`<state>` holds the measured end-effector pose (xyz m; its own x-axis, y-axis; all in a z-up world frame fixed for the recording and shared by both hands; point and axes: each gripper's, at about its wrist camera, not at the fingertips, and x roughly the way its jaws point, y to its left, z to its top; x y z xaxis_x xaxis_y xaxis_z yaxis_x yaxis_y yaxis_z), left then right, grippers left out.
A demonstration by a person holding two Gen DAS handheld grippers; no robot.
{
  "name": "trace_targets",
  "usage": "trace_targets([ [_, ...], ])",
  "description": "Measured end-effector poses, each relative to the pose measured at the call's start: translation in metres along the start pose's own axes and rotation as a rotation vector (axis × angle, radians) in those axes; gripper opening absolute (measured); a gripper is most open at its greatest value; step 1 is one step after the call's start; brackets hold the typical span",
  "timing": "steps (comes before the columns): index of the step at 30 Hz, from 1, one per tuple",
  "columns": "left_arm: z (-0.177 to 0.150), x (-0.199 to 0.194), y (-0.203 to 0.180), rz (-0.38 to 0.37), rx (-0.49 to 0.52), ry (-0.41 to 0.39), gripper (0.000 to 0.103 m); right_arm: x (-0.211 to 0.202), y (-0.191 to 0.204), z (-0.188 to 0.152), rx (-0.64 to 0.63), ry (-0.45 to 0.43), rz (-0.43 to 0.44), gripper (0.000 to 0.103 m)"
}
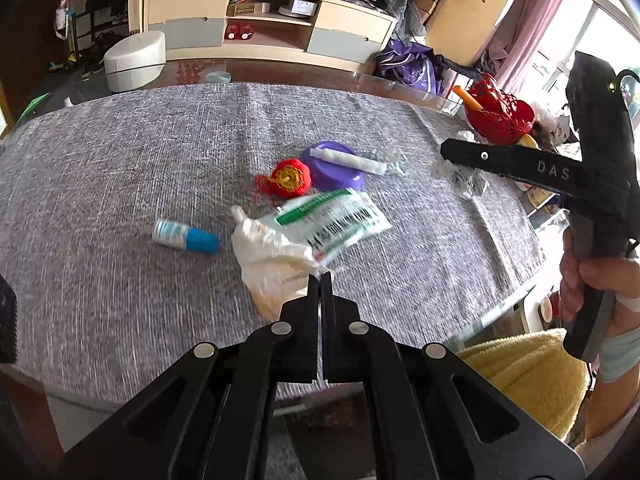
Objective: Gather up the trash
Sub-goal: 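Lower both tools to the bin and release the tissue and wrapper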
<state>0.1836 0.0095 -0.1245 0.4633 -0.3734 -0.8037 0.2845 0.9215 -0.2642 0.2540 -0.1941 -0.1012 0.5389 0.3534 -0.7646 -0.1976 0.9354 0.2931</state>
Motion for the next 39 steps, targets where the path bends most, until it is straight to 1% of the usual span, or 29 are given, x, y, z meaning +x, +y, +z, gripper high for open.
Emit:
trace_targets([
  [16, -0.059, -0.042, -0.037, -0.028, 0.02, -0.023, 0.0, -0.044, 0.015, -0.081, -0.004, 0.021, 0.033, 0.024],
  [21, -0.081, -0.046, -0.042, -0.045, 0.015, -0.015, 0.0, -0.051, 0.018, -0.109, 0.006, 0.038, 0.027, 0.024],
  [26, -0.11, -0.038, -0.049, -0.052, 0.014, 0.028, 0.0, -0.046, 0.019, -0.143, 0.014, 0.087, 0.022, 0.024],
  [32, -0.144, -0.018, -0.054, -0.054, 0.024, 0.1, 0.0, -0.025, 0.016, -0.191, 0.051, 0.177, 0.014, 0.024],
  [39, -0.174, 0.009, -0.058, -0.068, 0.024, 0.18, 0.0, -0.004, 0.018, -0.224, 0.053, 0.237, -0.008, 0.024],
])
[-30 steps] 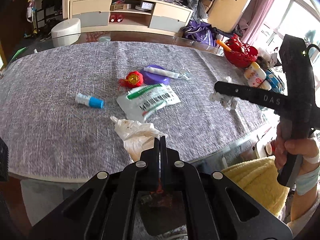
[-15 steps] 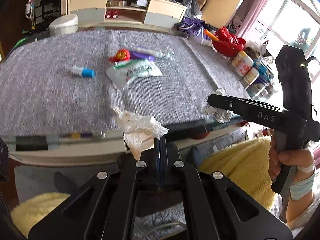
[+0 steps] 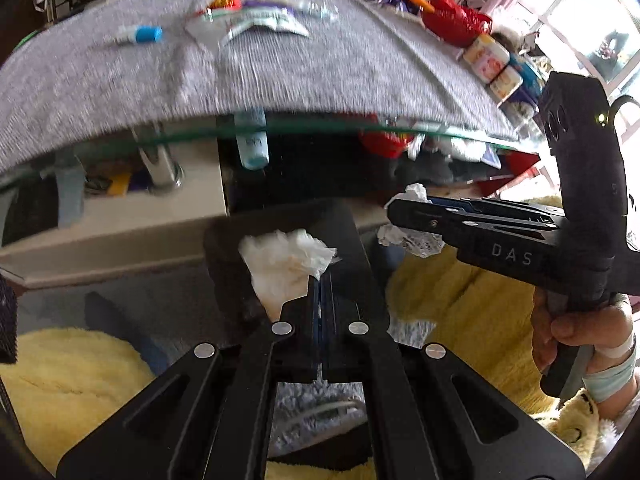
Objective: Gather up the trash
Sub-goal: 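Lower both tools to the bin and release the tissue and wrapper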
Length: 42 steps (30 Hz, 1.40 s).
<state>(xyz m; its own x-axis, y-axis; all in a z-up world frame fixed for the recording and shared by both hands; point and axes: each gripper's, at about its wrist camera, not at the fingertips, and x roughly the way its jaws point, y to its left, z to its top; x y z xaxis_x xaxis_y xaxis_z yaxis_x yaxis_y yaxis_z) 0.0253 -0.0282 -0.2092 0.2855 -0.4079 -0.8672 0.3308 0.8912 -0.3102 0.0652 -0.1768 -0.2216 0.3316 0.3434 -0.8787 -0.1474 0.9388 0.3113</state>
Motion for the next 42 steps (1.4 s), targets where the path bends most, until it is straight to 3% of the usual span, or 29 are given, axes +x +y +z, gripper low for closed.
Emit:
trace_targets([
  [16, -0.013, 0.042, 0.007, 0.042, -0.015, 0.098, 0.001, 0.031, -0.005, -0.009, 0.049, 0.06, -0.033, 0.028],
  [17, -0.012, 0.042, 0.008, 0.048, -0.017, 0.1, 0.004, 0.032, -0.006, -0.009, 0.055, 0.062, -0.038, 0.032],
  [18, -0.012, 0.042, 0.008, 0.052, -0.02, 0.1, 0.015, 0.032, -0.007, -0.008, 0.058, 0.062, -0.044, 0.036],
  [19, -0.012, 0.042, 0.009, 0.058, -0.023, 0.098, 0.028, 0.033, -0.008, -0.008, 0.063, 0.064, -0.056, 0.047],
  [20, -0.012, 0.041, 0.01, 0.063, -0.024, 0.096, 0.033, 0.033, -0.009, -0.007, 0.07, 0.062, -0.061, 0.058],
  [22, -0.011, 0.039, 0.012, 0.077, -0.028, 0.091, 0.046, 0.033, -0.012, -0.006, 0.081, 0.059, -0.065, 0.065],
  [26, -0.007, 0.033, 0.018, 0.113, -0.032, 0.076, 0.061, 0.027, -0.02, -0.002, 0.113, 0.052, -0.075, 0.084],
  [28, -0.006, 0.03, 0.02, 0.122, -0.035, 0.072, 0.069, 0.023, -0.023, 0.001, 0.124, 0.047, -0.068, 0.087],
  [34, 0.004, 0.014, 0.029, 0.145, -0.05, 0.039, 0.079, 0.002, -0.03, 0.018, 0.156, 0.005, -0.044, 0.091],
  [42, 0.028, -0.018, 0.055, 0.164, -0.104, -0.037, 0.08, -0.024, -0.027, 0.055, 0.135, -0.076, -0.048, 0.092],
])
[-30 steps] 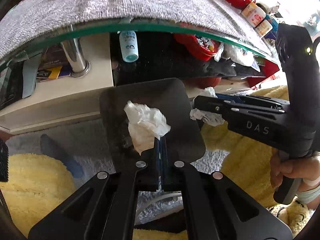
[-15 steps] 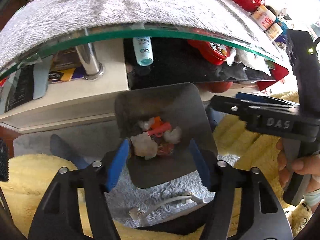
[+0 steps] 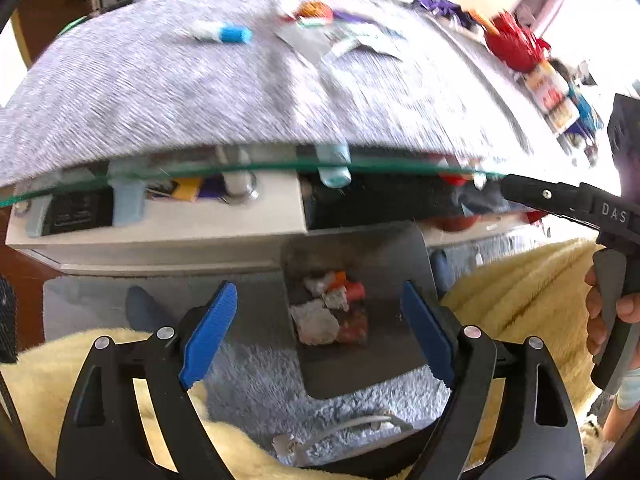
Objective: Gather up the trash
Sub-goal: 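Grasp the blue-capped bottle with the left tool while the right tool grasps the white packet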
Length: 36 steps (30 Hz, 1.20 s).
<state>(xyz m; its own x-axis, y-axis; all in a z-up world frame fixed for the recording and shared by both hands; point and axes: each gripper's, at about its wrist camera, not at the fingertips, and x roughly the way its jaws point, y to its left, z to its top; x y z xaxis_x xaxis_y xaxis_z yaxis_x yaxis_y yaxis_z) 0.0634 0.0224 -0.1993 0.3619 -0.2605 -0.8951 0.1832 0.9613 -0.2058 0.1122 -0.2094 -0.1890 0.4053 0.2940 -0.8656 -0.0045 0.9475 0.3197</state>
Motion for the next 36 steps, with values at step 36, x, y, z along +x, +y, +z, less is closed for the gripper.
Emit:
trace_targets([
  [36, 0.186, 0.034, 0.078, 0.077, 0.006, -0.049, 0.08, 0.097, 0.11, 0.13, -0.303, -0.033, -0.027, 0.095],
])
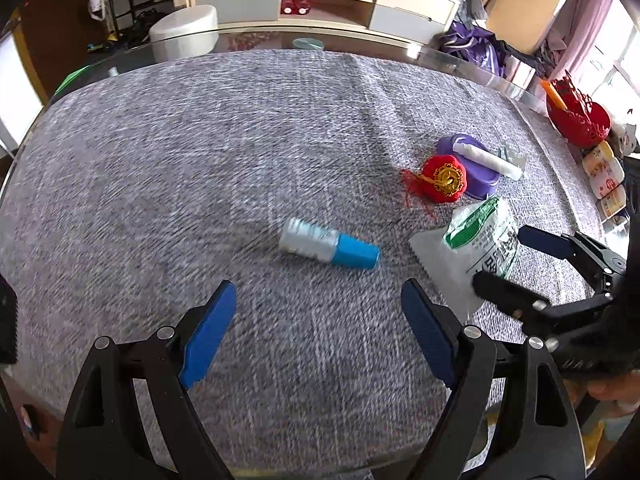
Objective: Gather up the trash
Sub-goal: 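Grasp the blue-capped bottle with the left tool while the right tool grasps the white packet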
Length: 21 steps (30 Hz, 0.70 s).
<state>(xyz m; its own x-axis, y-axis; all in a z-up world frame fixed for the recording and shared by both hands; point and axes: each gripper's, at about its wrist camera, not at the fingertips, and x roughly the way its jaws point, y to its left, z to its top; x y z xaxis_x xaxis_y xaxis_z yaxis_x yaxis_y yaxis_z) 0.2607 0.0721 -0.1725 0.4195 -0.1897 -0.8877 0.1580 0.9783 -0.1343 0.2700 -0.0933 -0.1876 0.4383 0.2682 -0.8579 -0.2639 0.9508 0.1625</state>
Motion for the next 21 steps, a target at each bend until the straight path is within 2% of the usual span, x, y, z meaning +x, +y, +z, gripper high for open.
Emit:
trace_targets([
  [5, 0.008, 0.014, -0.004, 0.004, 0.019, 0.012, 0.08, 0.005, -0.003, 0.001, -0.01, -0.013, -0.006, 0.095],
  [11, 0.013, 0.024, -0.009, 0.023, 0.065, 0.008, 0.079, 0.009, 0.004, -0.003, -0.076, -0.043, -0.079, 0.094],
  [14, 0.016, 0.026, -0.01, 0.052, 0.087, -0.012, 0.068, 0.01, 0.003, -0.005, -0.078, -0.06, -0.087, 0.093],
  [16, 0.018, 0.026, -0.008, 0.071, 0.091, -0.024, 0.057, 0.009, 0.002, -0.004, -0.065, -0.07, -0.09, 0.091],
  [21, 0.019, 0.024, -0.002, 0.063, 0.089, -0.031, 0.055, 0.007, -0.004, 0.0, -0.042, -0.078, -0.102, 0.08],
])
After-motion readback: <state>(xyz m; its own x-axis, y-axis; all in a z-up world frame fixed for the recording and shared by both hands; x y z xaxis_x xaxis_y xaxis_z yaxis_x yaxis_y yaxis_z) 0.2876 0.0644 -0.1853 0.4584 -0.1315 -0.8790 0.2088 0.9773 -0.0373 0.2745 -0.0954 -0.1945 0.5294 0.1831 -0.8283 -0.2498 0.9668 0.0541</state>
